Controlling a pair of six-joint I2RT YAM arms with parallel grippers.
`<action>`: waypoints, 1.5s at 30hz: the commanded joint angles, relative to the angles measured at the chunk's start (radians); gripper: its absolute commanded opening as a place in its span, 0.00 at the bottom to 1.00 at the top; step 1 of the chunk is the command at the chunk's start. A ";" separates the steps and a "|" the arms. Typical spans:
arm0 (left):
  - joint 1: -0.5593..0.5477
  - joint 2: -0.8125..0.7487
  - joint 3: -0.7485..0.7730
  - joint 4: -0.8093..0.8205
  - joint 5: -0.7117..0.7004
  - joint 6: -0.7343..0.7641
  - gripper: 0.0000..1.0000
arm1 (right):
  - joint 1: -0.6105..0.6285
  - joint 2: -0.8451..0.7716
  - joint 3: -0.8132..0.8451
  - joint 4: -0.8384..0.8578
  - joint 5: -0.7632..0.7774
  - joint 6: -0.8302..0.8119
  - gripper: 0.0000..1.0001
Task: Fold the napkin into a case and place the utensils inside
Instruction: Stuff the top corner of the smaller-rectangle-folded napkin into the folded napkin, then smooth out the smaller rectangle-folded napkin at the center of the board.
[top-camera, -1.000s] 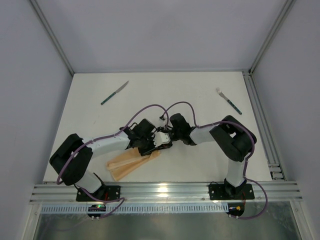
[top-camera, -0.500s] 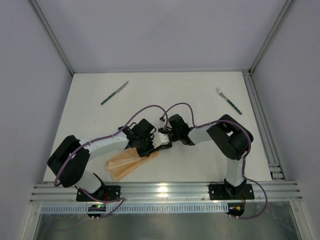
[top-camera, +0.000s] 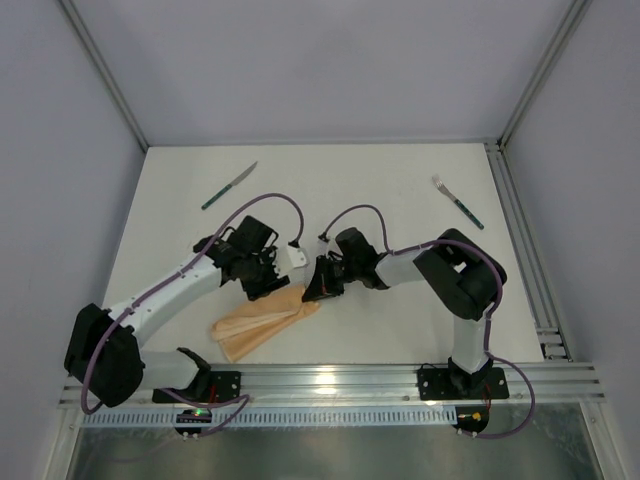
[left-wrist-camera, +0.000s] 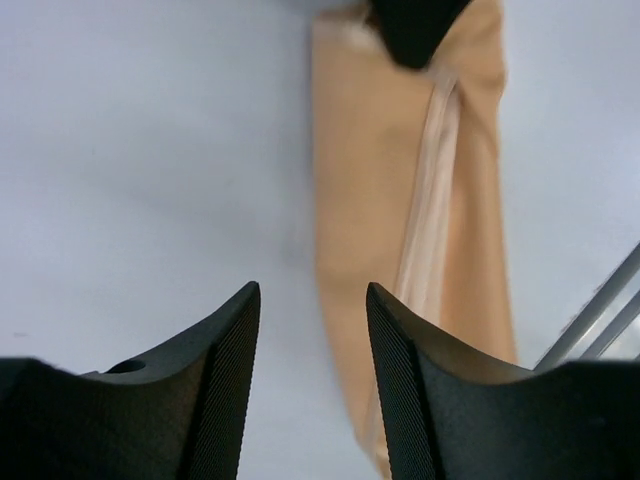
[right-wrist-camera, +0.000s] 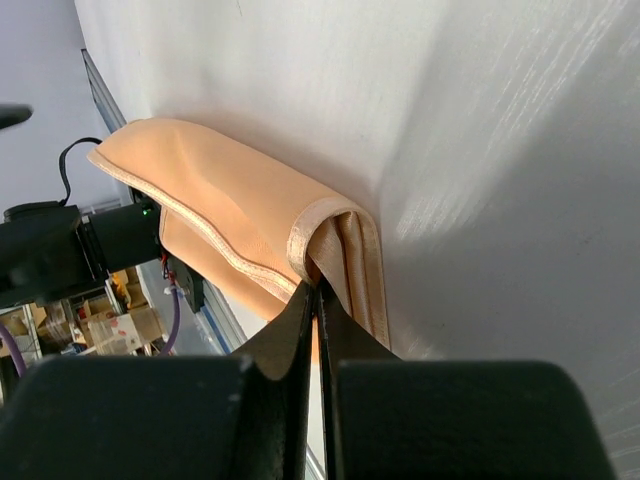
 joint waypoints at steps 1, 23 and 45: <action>0.064 -0.072 -0.079 -0.205 -0.019 0.179 0.50 | 0.003 0.009 0.019 -0.050 0.059 -0.040 0.04; 0.035 -0.059 -0.176 -0.138 -0.005 0.122 0.00 | 0.003 -0.018 0.020 -0.035 0.105 -0.008 0.04; -0.262 0.055 -0.161 -0.104 0.041 -0.079 0.09 | 0.002 -0.087 0.108 -0.158 0.198 -0.080 0.04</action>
